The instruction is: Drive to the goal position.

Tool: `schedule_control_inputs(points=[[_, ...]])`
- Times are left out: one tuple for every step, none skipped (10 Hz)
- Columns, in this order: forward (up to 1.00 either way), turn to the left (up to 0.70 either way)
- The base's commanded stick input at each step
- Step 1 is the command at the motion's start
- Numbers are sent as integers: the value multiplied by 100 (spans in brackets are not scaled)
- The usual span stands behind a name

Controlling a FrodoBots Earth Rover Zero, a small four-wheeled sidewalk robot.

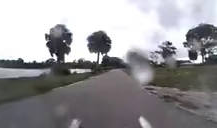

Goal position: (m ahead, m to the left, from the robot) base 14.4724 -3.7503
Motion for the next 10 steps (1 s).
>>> schedule_control_inputs(points=[[70,0],[70,0],[70,0],[70,0],[70,0],[70,0],[70,-2],[70,-5],[70,-9],[70,-14]])
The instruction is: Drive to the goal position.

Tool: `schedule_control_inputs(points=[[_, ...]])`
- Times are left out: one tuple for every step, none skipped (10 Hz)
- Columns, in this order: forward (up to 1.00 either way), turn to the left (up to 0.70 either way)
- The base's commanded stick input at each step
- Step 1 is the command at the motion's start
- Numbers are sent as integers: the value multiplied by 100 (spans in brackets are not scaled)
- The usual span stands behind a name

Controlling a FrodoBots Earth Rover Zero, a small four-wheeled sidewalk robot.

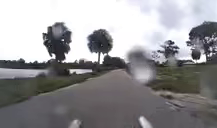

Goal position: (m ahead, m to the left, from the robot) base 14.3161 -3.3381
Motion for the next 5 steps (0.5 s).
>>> schedule_control_inputs(points=[[70,0],[70,0],[70,0],[70,0],[70,0]])
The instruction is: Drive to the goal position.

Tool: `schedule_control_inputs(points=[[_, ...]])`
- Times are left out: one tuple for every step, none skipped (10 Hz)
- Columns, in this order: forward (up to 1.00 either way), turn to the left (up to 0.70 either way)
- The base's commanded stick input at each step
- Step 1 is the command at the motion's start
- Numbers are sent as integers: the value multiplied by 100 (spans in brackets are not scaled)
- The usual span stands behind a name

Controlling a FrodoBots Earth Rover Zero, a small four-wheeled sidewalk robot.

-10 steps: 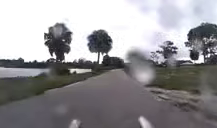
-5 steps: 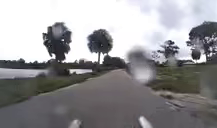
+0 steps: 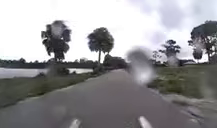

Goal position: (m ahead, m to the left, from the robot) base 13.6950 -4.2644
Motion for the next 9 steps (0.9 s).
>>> schedule_control_inputs(points=[[70,0],[70,0],[70,0],[70,0],[70,0],[70,0],[70,-16],[70,-23],[70,-24]])
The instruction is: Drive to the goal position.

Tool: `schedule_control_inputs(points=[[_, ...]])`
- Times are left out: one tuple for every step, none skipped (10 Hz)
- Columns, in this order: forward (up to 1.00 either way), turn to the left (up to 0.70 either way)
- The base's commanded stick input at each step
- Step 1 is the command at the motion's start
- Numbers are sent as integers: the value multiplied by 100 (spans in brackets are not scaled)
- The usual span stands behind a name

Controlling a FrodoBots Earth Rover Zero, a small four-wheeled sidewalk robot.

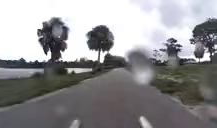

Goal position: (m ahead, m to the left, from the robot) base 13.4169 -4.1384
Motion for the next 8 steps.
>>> schedule_control_inputs(points=[[70,-25],[70,-26],[70,0],[70,0],[70,0],[70,0],[70,0],[70,0]])
